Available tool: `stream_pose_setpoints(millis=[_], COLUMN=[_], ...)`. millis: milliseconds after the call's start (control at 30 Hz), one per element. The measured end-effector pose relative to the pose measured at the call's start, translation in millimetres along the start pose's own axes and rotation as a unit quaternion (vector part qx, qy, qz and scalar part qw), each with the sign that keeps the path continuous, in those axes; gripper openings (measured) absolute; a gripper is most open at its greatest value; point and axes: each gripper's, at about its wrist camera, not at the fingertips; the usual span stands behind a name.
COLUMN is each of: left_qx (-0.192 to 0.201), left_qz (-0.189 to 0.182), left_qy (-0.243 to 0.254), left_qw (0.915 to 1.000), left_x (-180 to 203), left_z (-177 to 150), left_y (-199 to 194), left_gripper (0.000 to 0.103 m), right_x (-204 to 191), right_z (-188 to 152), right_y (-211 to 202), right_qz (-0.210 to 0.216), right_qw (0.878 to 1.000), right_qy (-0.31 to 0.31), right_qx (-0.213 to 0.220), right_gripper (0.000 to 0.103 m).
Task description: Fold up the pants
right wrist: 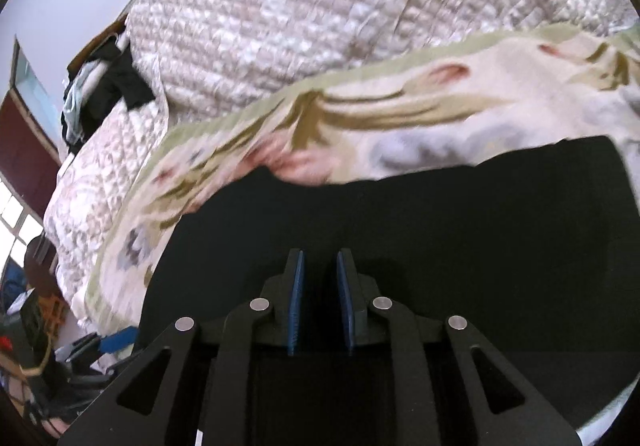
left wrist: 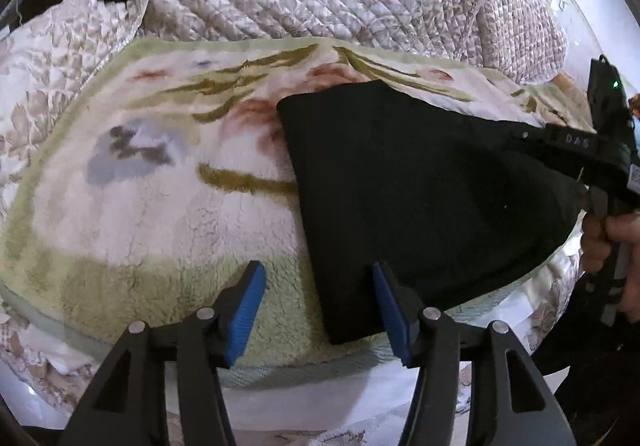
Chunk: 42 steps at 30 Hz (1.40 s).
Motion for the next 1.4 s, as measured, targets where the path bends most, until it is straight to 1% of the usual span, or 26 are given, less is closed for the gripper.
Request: stream_pose_setpoints(millis=[100,200,267,333,433,467,500,567,633,667,700,833,967,1067,1167,1233,1300,1367,1400], left_qx=[0.005,0.027,0.039,0.05,0.05,0.049,0.043,0.025,-0.002,-0.012,-0.005,0.002,0.017,0.024,0.027,0.026,0.025,0.029,0.029], left_qz=[-0.013,-0.005,-0.007,-0.013,-0.017,-0.019,-0.018,-0.028,-0.024,-0.024,-0.024,-0.026,-0.002,-0.009,0.002,0.002,-0.001,-0.002,-0.002], left_qy=[-0.024,-0.033,-0.034,-0.025,-0.01,-0.008,-0.01,-0.02,-0.032,-0.032,-0.03,-0.03,-0.021,-0.025,-0.019,-0.014,-0.015,-0.013,-0.012], left_qw=[0.9996,0.9991,0.9987,0.9984,0.9986,0.9986,0.9989,0.9991,0.9992,0.9991,0.9993,0.9992,0.9996,0.9994,0.9995,0.9995,0.9996,0.9995,0.9995], left_x=[-8.2,-13.9,-14.8,-12.3,-6.7,-7.0,-7.4,-7.7,-9.7,-9.4,-8.7,-9.2,-2.6,-0.2,4.4,7.9,10.5,13.5,14.7], left_z=[7.0,22.4,41.2,60.2,89.2,97.7,103.2,112.2,112.4,110.8,110.5,107.4,105.0,101.3,92.9,86.2,79.9,72.3,69.0], left_y=[-5.8,-12.7,-12.7,-8.6,9.5,19.0,28.3,50.9,72.3,80.9,81.1,76.3,66.0,56.5,48.1,44.1,39.5,33.8,31.6], left_gripper=[0.058,0.058,0.058,0.058,0.056,0.052,0.048,0.047,0.046,0.046,0.046,0.046,0.046,0.046,0.046,0.046,0.046,0.046,0.046], right_x=[3.5,3.7,0.5,-7.5,-25.0,-27.4,-29.1,-26.5,-19.6,-16.4,-14.0,-14.6,-17.0,-15.8,-17.0,-20.1,-25.7,-32.9,-36.7], right_z=[-0.6,0.0,2.8,4.2,6.1,7.0,8.7,10.6,12.3,12.6,13.2,13.7,8.9,2.6,-3.0,-5.3,-8.7,-14.0,-19.2], right_y=[-6.4,-12.3,-8.6,0.9,15.4,20.2,25.8,38.3,50.4,51.3,50.5,48.0,38.3,28.3,22.4,19.7,14.8,8.5,4.3], right_qz=[-0.008,-0.016,-0.012,0.009,0.016,0.015,0.012,0.001,-0.014,-0.013,-0.009,-0.021,-0.03,-0.023,-0.027,-0.028,-0.031,-0.033,-0.033], right_qw=[1.0,1.0,1.0,1.0,0.999,0.998,0.998,0.998,0.998,0.998,0.998,0.998,0.998,0.998,0.998,0.997,0.996,0.994,0.993], right_qy=[-0.001,-0.001,-0.006,-0.017,-0.048,-0.053,-0.055,-0.051,-0.043,-0.038,-0.032,-0.036,-0.047,-0.046,-0.055,-0.064,-0.08,-0.1,-0.109], right_qx=[0.008,0.023,0.018,0.001,-0.014,-0.018,-0.022,-0.038,-0.054,-0.053,-0.052,-0.049,-0.039,-0.032,-0.028,-0.028,-0.021,-0.012,-0.006], right_gripper=[0.017,0.017,0.017,0.017,0.017,0.017,0.017,0.017,0.015,0.014,0.014,0.014,0.016,0.016,0.016,0.016,0.018,0.026,0.027])
Point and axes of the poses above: each gripper's, at about its wrist camera, not at the fingertips, and y roughly the way its jaws point, x to its right, z to its top, and after that the axes turned 2 degrees about -x, right-handed
